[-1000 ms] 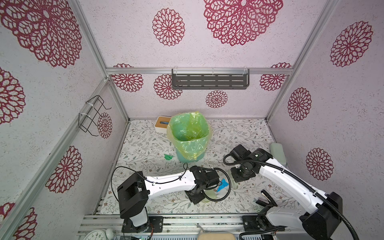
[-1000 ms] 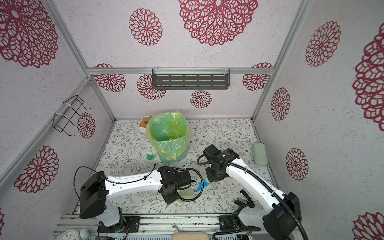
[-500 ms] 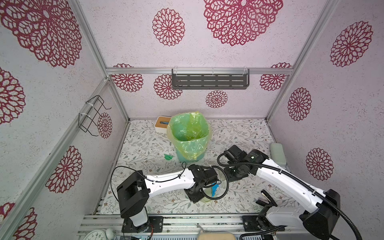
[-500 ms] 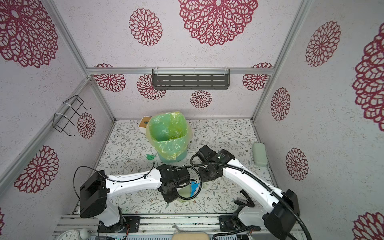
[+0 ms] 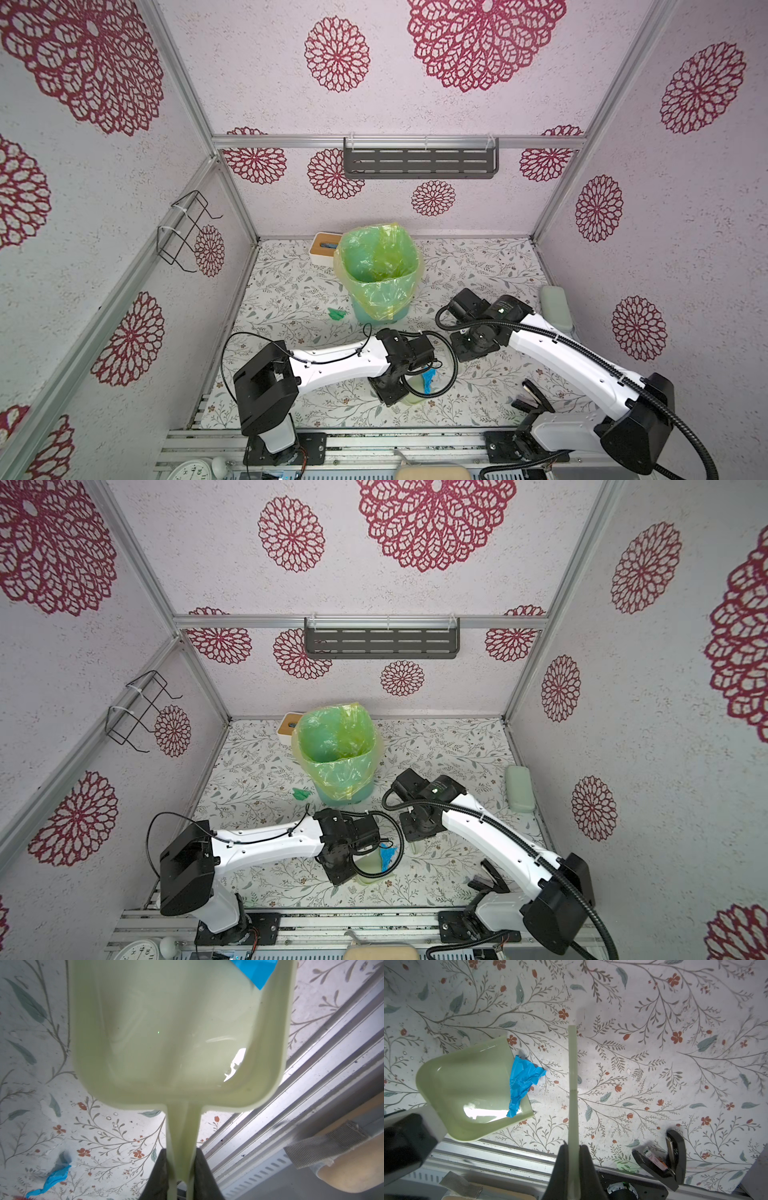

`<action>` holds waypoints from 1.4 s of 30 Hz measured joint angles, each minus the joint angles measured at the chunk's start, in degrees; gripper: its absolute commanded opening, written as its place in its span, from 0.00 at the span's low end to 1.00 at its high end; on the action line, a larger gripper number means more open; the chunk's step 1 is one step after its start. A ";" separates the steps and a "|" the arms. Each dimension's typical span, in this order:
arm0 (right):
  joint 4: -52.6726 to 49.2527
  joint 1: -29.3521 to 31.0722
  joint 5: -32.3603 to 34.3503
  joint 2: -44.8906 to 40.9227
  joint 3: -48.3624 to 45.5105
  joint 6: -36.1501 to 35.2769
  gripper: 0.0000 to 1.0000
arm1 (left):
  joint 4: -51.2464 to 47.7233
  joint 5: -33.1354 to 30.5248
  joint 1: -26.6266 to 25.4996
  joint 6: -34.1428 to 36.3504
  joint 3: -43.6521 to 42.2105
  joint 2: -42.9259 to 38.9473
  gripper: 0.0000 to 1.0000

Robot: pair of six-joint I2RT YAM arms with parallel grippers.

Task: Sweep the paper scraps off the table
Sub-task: 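Sweep the blue scrap into the dustpan with the right gripper's brush, then carry the dustpan to the bin with the left gripper while the right withdraws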

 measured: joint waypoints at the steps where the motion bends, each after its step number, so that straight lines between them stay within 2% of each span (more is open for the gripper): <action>1: 0.20 0.33 -0.31 0.37 -0.11 0.00 0.00 | 0.04 0.02 0.09 0.04 -0.04 0.00 0.12; 13: 6.67 5.92 -7.93 1.51 -0.02 1.66 0.00 | 0.76 0.00 0.52 0.31 -0.63 0.00 0.11; 24: 5.55 6.19 -10.19 0.76 3.45 2.99 0.00 | 4.59 -2.62 1.07 -0.28 -3.13 -3.39 0.10; 29: 3.13 3.63 -8.98 -1.73 5.46 2.69 0.00 | 6.99 -4.37 1.07 -1.03 -4.35 -6.73 0.10; 36: -0.37 -4.87 -7.54 -6.67 10.27 0.90 0.00 | 8.90 -5.73 1.07 -1.44 -5.75 -9.49 0.10; 42: -2.16 -11.56 -7.50 -10.47 10.67 -1.09 0.00 | 9.09 -6.78 0.81 -2.38 -6.03 -12.44 0.10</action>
